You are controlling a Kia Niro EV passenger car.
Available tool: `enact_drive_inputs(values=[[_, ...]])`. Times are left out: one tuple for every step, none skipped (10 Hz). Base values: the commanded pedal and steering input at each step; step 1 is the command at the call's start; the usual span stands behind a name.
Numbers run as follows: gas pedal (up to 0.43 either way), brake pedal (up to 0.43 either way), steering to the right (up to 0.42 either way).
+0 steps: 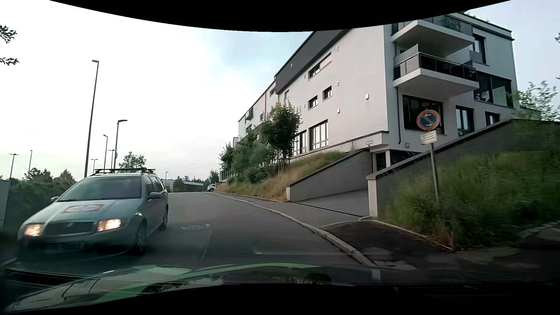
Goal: Follow the waypoints while adhering to traffic rules and regulations
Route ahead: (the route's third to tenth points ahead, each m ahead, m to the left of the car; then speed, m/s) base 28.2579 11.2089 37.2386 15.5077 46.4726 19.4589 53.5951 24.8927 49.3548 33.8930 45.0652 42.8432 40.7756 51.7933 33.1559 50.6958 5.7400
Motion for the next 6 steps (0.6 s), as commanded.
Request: enact_drive_inputs(values=[[0.197,0.0,-0.167],[0.197,0.0,-0.163],[0.197,0.0,-0.162],[0.197,0.0,-0.162],[0.197,0.0,-0.161],[0.209,0.0,-0.162]])
